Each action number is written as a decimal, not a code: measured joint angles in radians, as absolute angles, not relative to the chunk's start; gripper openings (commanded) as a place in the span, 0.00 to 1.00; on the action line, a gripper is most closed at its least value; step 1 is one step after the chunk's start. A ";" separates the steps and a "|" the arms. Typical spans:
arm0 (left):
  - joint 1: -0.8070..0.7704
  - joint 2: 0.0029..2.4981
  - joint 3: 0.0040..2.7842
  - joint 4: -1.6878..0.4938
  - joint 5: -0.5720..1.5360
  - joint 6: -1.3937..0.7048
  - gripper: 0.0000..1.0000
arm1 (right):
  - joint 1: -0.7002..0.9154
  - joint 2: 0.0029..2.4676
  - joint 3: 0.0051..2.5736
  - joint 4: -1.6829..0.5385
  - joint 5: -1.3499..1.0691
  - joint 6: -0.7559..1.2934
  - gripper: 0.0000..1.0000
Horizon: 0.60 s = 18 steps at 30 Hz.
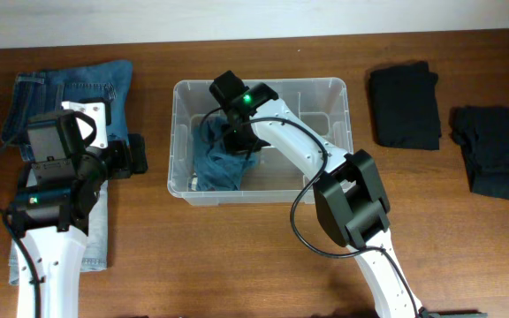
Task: Pack container
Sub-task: 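Lower and press the denim shirt into the container's left side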
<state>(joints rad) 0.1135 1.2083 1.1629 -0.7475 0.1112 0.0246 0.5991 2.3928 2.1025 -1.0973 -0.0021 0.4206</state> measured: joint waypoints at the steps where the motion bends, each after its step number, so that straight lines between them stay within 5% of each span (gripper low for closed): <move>1: 0.113 1.208 1.163 -0.748 0.111 0.025 0.99 | 0.598 2.393 2.118 -1.121 0.015 0.418 0.20; 18: 0.113 1.208 1.163 -0.748 0.111 0.025 0.99 | 0.664 2.348 2.214 -1.185 -0.056 0.381 0.14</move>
